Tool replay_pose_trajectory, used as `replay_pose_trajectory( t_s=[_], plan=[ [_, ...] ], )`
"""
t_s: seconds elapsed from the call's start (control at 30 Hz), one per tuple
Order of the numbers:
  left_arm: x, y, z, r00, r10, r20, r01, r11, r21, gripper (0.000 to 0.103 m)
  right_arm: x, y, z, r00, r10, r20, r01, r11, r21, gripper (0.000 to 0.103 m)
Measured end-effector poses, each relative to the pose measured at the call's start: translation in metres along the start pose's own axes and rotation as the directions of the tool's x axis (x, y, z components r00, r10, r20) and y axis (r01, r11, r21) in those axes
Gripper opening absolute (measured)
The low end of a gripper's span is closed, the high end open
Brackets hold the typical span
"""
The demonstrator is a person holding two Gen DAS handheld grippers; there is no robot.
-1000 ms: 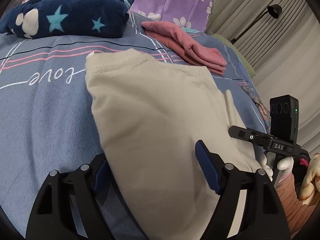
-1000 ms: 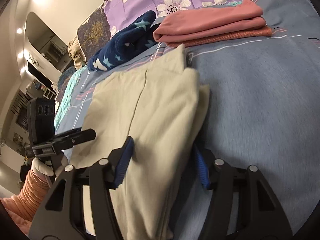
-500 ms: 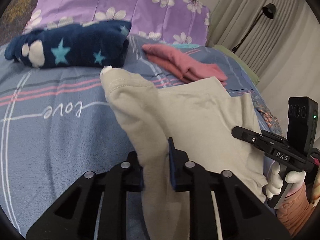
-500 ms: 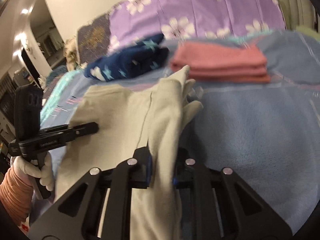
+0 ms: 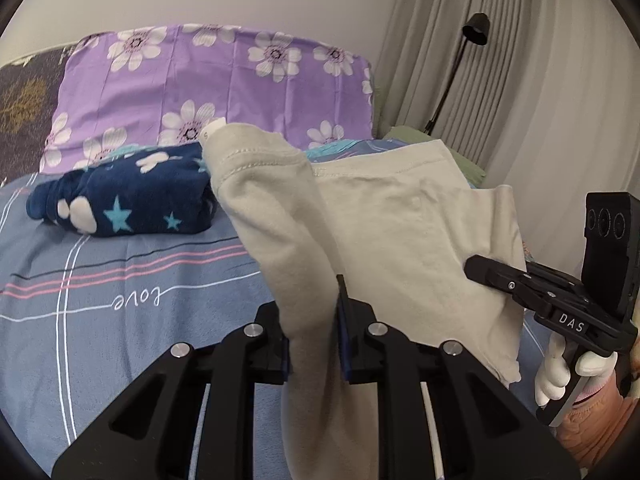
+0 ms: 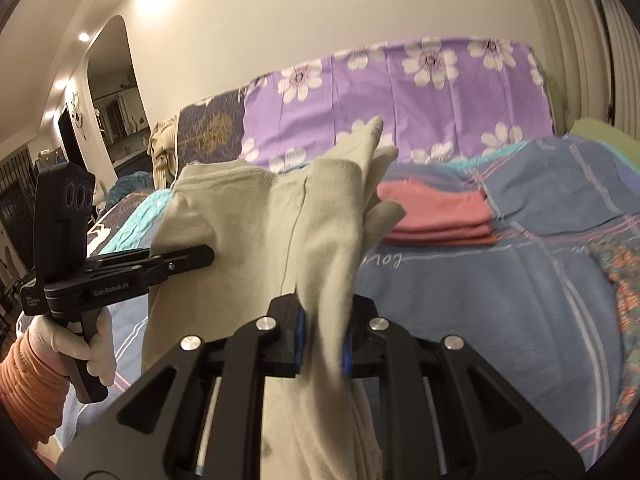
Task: Fold small clothes
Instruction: 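Grasp the beige shirt with both tools and lift it off the bedspread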
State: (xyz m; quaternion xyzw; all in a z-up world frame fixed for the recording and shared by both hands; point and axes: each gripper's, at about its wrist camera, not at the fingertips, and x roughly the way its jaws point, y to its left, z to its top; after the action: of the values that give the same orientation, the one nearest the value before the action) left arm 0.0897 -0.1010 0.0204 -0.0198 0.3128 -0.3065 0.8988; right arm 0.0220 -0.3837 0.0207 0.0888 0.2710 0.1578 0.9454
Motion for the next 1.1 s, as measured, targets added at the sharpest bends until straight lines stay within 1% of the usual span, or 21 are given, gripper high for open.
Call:
replay_pose_trajectory(
  t_s=[0.13,0.3,0.47,0.57,0.77,0.83,1.0,1.1],
  plan=[
    [-0.006,-0.017,0.015,1.000,-0.008,0.023,0.007,0.999,0.034,0.018,-0.019,-0.004,0.007,0.999,-0.017,0.041,0.017,1.000,-0.008,0.014],
    [-0.008,-0.038,0.023,0.999,-0.025,0.037,0.022,0.997,0.080,0.018,-0.039,-0.013,0.007,0.996,-0.033,0.083,0.033,0.999,0.003,0.014],
    [-0.002,-0.060,0.033,0.999,-0.039,0.034,0.034,0.992,0.125,0.017,-0.053,-0.023,0.010,0.991,-0.055,0.118,0.055,0.999,0.003,0.013],
    [0.004,-0.072,0.044,0.999,-0.032,0.038,0.025,0.987,0.157,0.017,-0.056,-0.031,0.018,0.989,-0.068,0.133,0.068,0.998,0.002,0.013],
    [0.020,-0.087,0.071,0.998,-0.033,0.058,0.023,0.984,0.176,0.017,-0.054,-0.058,0.044,0.983,-0.073,0.167,0.072,0.997,0.014,0.013],
    [0.028,-0.090,0.077,0.998,-0.030,0.055,0.020,0.983,0.181,0.017,-0.050,-0.066,0.051,0.980,-0.089,0.176,0.090,0.996,0.004,0.013],
    [0.057,-0.097,0.100,0.999,0.000,0.042,-0.009,0.978,0.207,0.017,-0.038,-0.081,0.065,0.976,-0.121,0.181,0.124,0.992,-0.006,0.013],
    [0.078,-0.098,0.121,0.999,0.022,0.035,-0.029,0.976,0.215,0.017,-0.023,-0.093,0.079,0.974,-0.137,0.183,0.140,0.990,0.000,0.013]
  ],
)
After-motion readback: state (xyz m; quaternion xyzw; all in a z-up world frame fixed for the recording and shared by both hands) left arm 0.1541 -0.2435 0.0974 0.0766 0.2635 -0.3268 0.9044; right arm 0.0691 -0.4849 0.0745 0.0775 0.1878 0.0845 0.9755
